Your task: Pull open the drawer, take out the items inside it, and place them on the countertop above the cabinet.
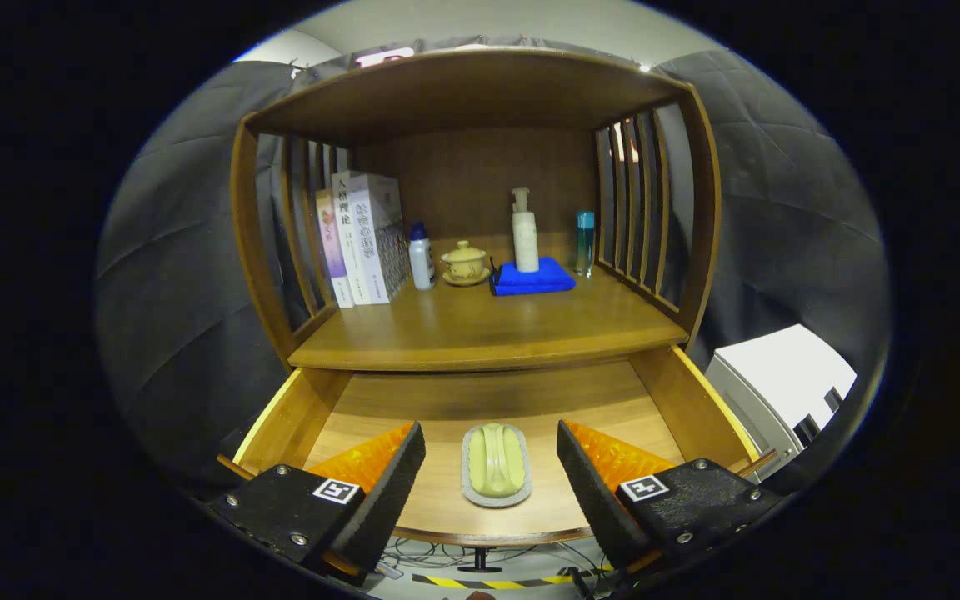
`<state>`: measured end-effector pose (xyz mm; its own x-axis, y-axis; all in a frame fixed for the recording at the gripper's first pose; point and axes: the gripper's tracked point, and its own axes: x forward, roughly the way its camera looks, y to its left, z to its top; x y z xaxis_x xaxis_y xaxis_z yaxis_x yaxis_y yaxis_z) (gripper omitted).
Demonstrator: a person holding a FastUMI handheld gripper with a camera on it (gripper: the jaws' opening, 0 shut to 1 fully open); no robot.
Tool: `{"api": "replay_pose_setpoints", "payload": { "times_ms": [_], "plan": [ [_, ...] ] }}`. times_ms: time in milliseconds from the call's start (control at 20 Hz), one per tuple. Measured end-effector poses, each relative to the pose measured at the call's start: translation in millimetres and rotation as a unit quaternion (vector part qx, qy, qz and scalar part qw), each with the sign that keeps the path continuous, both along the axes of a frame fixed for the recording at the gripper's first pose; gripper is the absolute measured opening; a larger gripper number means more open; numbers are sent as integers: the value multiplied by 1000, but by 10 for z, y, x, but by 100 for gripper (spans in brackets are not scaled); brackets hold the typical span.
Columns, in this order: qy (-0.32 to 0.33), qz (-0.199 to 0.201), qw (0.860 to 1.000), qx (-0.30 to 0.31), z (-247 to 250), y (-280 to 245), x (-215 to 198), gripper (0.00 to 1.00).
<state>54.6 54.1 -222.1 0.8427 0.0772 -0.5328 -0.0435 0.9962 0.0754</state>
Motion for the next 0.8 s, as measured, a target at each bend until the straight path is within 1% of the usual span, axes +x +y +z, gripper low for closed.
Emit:
{"api": "replay_pose_setpoints", "payload": {
  "times_ms": [250,500,650,800],
  "plan": [
    [72,-29,997,-1,-345,-22,157,97],
    [136,-28,990,-20,-694,77,281,97],
    [162,-30,986,-32,-866,56,316,97],
    [180,-36,983,-27,-980,33,316,97]
  ]
}}
